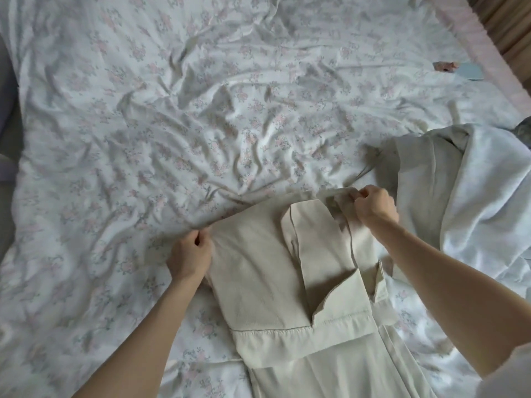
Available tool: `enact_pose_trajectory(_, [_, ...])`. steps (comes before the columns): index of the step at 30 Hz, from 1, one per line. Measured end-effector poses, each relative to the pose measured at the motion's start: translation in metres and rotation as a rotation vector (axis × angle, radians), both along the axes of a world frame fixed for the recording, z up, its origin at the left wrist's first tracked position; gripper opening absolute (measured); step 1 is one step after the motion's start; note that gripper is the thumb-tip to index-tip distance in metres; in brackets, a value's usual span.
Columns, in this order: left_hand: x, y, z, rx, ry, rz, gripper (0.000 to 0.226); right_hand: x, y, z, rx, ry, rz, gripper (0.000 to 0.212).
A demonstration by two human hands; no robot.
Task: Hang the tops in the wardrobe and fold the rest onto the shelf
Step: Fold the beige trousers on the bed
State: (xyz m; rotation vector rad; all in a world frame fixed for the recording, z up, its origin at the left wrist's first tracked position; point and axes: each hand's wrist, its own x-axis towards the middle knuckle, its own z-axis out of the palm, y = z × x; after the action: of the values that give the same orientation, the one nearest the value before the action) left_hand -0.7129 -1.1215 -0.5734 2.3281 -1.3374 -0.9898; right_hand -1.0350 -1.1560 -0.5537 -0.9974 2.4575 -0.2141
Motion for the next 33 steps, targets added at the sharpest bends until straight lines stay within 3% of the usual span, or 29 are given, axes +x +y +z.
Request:
enact_pose_trajectory(3, [-0.009,-0.013,0.004,0.08,0.276,0.094,0.035,0.006,0.001,-0.011,-0.032,-0.106,0.042,0.034])
enact_pose_trajectory(6, [-0.011,-0.023,0.004,0.166,0.39,0.156,0.035,0.01,-0.001,-0.014,-0.07,-0.174,0.044,0.035])
enact_pose_trajectory(11, [-0.011,-0.029,0.0,0.274,0.552,0.288,0.04,0.023,-0.005,0.0,-0.139,0.019,0.3,0.029])
enact_pose_trajectory(14, [-0.008,-0.028,0.005,0.419,0.639,0.347,0.052,0.041,-0.013,0.007,0.032,0.05,0.491,0.036])
enact_pose_trajectory(17, [-0.002,-0.019,0.013,0.439,0.759,0.351,0.04,0.038,-0.018,0.006,0.049,0.035,0.351,0.041])
enact_pose_trajectory(20, [0.0,-0.011,0.02,0.5,0.861,0.384,0.036,0.017,-0.008,0.003,0.065,-0.158,0.075,0.039])
enact_pose_trajectory(25, [-0.024,-0.015,0.04,0.435,1.019,0.341,0.024,0.021,0.018,0.001,0.036,-0.326,0.124,0.031])
enact_pose_trajectory(29, [-0.053,-0.021,0.045,0.346,0.866,0.341,0.035,0.019,0.02,0.006,0.03,-0.395,0.141,0.027])
enact_pose_trajectory(31, [-0.052,-0.02,0.042,0.275,0.751,0.37,0.04,0.015,0.025,0.007,0.037,-0.264,0.164,0.042])
enact_pose_trajectory(33, [-0.045,-0.009,0.04,0.213,0.638,0.357,0.029,0.013,0.035,0.011,-0.014,-0.05,0.207,0.042])
